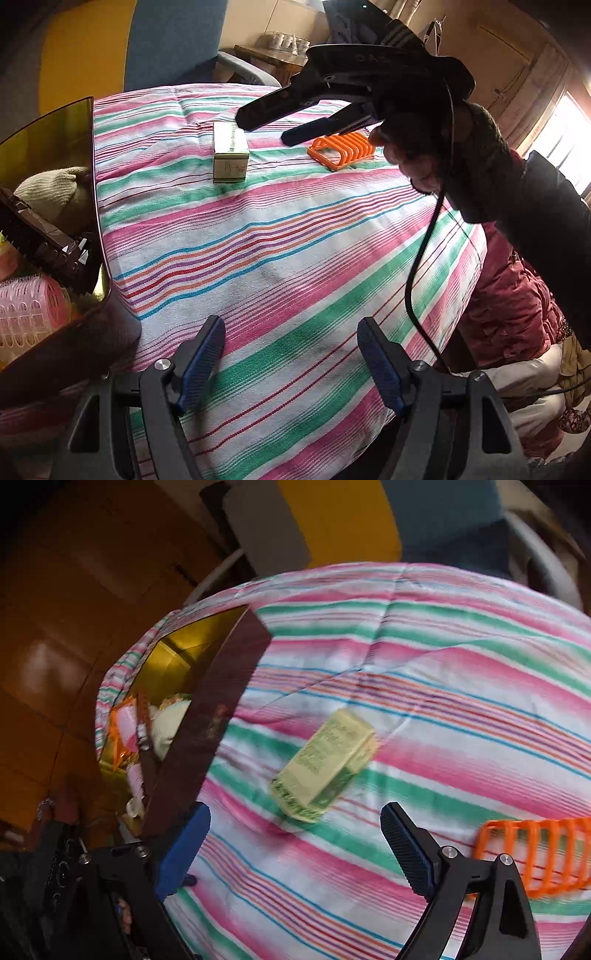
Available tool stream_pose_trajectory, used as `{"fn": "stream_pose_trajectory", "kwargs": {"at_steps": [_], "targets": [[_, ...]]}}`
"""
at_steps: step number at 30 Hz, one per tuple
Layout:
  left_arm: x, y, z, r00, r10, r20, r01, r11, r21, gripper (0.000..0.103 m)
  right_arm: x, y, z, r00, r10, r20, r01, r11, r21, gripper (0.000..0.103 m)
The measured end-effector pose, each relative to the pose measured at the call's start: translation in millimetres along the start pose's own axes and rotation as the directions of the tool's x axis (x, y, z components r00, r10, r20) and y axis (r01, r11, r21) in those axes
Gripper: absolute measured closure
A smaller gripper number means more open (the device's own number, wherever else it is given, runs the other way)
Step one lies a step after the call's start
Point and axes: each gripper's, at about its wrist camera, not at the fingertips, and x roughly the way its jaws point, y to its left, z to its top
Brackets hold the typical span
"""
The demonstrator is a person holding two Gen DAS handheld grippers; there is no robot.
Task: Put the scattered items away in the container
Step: 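Move right tool over orange rack while left tool approaches green box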
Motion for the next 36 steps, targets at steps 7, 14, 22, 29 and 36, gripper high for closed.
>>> {"fn": "stream_pose_trajectory", "kwargs": {"at_steps": [7,14,22,29,36], "targets": [[2.3,-3.7,0.0,1.000,0.023,-0.004,-0.023,1.000,0.003,0.027,-12.3,-62.1,7.7,0.950,-0.300,-0.086,0.305,0.951,0.052,0.008],[2.7,-9.6,-2.2,0.999,0.042,-0.003,-0.042,0.999,0.013,0.027,-12.6,-86.5,-17.8,0.896,-0.378,-0.235,0.387,0.922,-0.008,0.007],[2.8,-5.4,6.5,0.999,0.041,-0.018,-0.041,0.999,-0.019,0.027,-50.5,-65.9,-91.8,0.942,-0.271,-0.196,0.280,0.960,0.017,0.007],[-9.0,-14.2,40.9,0.995,0.088,0.039,-0.087,0.996,-0.023,0.027,-119.1,-74.6,-151.8,0.960,-0.258,0.108,0.211,0.921,0.328,0.007],[-9.7,-18.3,97.1,0.986,0.163,0.042,-0.163,0.987,0.002,0.027,-146.3,-48.7,-201.1,0.881,-0.354,0.314,0.156,0.844,0.514,0.007]]}}
